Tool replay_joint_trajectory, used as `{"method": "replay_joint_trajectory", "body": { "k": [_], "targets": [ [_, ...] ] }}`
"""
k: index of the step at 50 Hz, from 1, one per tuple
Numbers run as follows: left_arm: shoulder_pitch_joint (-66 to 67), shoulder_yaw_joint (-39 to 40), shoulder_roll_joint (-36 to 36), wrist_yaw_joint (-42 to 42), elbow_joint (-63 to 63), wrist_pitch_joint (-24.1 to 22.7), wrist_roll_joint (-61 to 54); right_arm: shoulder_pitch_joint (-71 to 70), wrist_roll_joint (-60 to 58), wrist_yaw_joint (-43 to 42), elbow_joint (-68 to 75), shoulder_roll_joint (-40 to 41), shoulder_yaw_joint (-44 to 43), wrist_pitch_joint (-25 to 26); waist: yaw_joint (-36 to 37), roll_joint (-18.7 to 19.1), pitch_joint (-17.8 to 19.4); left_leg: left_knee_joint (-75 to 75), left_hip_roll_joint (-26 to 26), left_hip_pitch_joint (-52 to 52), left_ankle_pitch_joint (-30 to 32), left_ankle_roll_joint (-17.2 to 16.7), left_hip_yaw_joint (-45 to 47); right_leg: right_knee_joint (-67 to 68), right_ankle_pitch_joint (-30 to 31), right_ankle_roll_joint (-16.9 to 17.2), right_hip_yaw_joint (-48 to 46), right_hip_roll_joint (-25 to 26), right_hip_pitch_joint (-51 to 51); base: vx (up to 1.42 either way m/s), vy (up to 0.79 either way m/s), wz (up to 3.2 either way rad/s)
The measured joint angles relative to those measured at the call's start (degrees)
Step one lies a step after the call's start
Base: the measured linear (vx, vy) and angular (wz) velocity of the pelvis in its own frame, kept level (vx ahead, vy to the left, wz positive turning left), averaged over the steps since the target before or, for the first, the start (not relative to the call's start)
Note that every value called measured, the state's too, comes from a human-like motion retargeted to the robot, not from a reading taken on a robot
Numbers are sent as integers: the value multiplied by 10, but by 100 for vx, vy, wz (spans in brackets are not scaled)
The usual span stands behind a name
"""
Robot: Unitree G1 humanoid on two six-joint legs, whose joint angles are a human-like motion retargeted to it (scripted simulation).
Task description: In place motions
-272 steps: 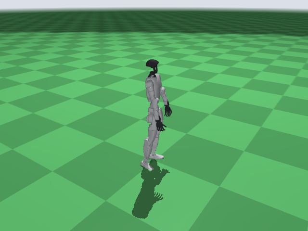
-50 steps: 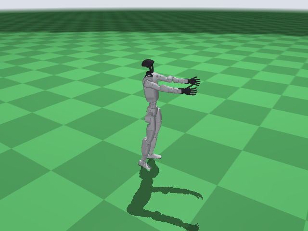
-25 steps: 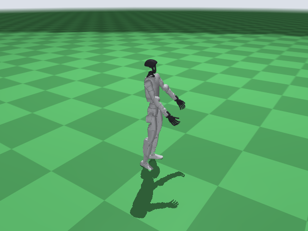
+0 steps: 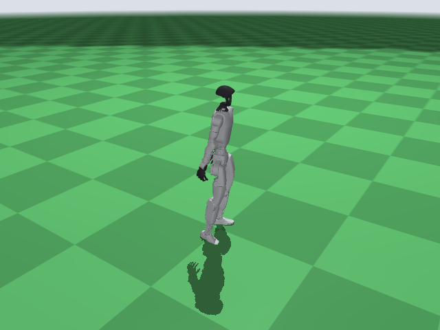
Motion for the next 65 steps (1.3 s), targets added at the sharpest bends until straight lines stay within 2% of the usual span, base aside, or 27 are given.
{"method": "replay_joint_trajectory", "body": {
  "k": [3,6,7,10,12,16,22,25,30,34,37,40,43,50,56,65],
  "targets": [
    [1,14,-9,28,4,-8,-41,-17,-11,-15,0,-6,11,-10,-60,-1,3,3,-13,-10,7,0,-56,-21,11,-6,-58,0,15,-3,2,162],
    [-10,3,10,8,-1,0,-23,-38,-68,-44,-9,-13,45,-27,-85,1,20,-10,-19,-9,29,8,-78,-33,28,-11,-78,5,25,-3,0,51],
    [-13,-5,18,-7,-6,6,-4,-44,-94,-55,-13,-15,57,-31,-79,2,26,-14,-20,-9,38,13,-72,-35,33,-15,-73,10,25,-1,-1,-100],
    [-23,-26,43,-36,-26,8,56,-60,-160,-76,-22,-23,87,-34,26,11,25,-32,-11,6,34,27,29,-29,22,-15,26,30,13,-4,-1,-204],
    [-30,-35,50,-19,-35,-1,77,-66,-166,-76,-26,-22,85,-31,-17,8,23,-31,-21,4,32,27,-20,-34,23,-17,-23,26,18,-4,-1,90],
    [-32,-24,49,12,-38,-17,71,-74,-137,-75,-25,-16,80,-30,6,6,23,-32,-18,4,32,26,2,-32,19,-19,-1,31,15,-2,0,-33],
    [-24,-10,34,-7,-30,-11,42,-66,-148,-64,-21,-11,90,-46,48,2,22,-33,-9,12,24,23,41,-28,11,-17,38,37,16,1,-1,-51],
    [-20,-15,29,-9,-25,-8,45,-58,-145,-63,-18,-11,87,-54,-5,-1,21,-25,-20,8,19,24,-14,-31,8,-15,-18,30,26,2,-1,129],
    [-13,-13,25,8,-23,-13,55,-42,-48,-48,-18,-8,64,-60,-27,-1,18,-28,-26,15,12,26,-32,-28,0,-11,-37,27,30,1,-1,44],
    [-18,-10,30,-8,-21,-5,56,-39,28,-43,-13,-9,50,-60,-32,-1,20,-34,-28,15,20,30,-36,-31,8,-13,-40,28,29,1,0,5],
    [-26,-15,36,-14,-18,0,61,-48,35,-50,-3,-15,51,-52,-41,-1,19,-34,-29,9,29,31,-43,-38,16,-14,-48,28,31,0,0,27],
    [-42,-23,41,-12,-14,3,64,-64,14,-65,0,-21,61,-43,-81,-2,17,-33,-37,5,35,33,-81,-42,24,-21,-87,29,30,-1,1,75],
    [-72,-28,45,-19,-3,9,59,-87,3,-84,0,-26,82,-37,-36,2,4,-34,-27,4,28,31,-35,-39,16,-15,-40,29,24,-5,4,-97],
    [-170,-31,50,-42,-5,21,54,-154,62,-87,0,-24,87,-33,-21,-1,-38,-33,-30,-6,26,31,-35,-39,16,-15,-42,26,15,0,1,-5],
    [-303,-6,69,-76,-27,32,25,-277,127,-79,-24,-15,68,-35,-18,-6,-67,-30,-31,-5,24,34,-32,-38,15,-16,-40,27,18,0,0,0],
    [-535,41,93,-75,-59,32,-67,-502,114,-90,-105,4,51,-41,-27,-5,-109,-28,-28,-9,20,36,-29,-37,13,-16,-36,31,12,0,0,0]
  ]
}}
